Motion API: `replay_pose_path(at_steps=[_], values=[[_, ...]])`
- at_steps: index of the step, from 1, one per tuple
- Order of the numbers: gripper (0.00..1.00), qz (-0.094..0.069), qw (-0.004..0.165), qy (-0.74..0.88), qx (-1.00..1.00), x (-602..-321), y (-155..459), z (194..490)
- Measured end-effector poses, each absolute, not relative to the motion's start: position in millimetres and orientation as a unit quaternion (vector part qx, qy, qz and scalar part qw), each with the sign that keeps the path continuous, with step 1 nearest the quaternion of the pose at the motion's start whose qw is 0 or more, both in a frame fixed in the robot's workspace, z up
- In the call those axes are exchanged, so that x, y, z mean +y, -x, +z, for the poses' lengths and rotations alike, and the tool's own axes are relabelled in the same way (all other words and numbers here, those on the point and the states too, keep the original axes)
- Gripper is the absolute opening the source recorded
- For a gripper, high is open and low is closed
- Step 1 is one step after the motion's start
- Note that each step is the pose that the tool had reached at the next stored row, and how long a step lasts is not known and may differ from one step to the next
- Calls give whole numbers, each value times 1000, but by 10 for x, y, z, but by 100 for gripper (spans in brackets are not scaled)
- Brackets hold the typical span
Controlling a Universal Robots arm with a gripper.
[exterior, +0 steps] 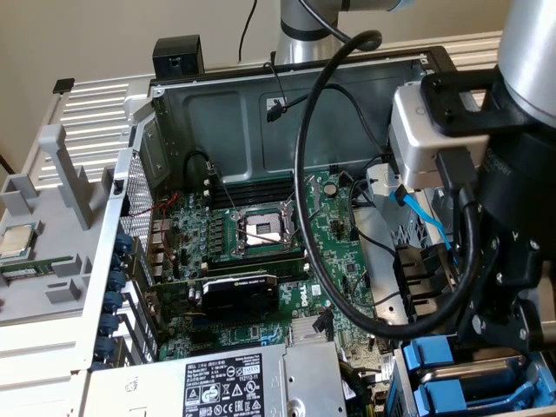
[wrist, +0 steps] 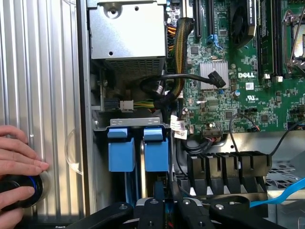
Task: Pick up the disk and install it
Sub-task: 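Insert the second disk wire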
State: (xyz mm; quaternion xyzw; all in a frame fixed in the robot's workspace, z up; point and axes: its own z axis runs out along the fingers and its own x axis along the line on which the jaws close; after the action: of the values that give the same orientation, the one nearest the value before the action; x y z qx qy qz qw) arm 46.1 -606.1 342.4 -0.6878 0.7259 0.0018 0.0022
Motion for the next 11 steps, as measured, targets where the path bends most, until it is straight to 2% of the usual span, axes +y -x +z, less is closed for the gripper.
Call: replay_pose_path(at_steps=[11], values=[[17,2,3,688,726,-6060,-461,3402]])
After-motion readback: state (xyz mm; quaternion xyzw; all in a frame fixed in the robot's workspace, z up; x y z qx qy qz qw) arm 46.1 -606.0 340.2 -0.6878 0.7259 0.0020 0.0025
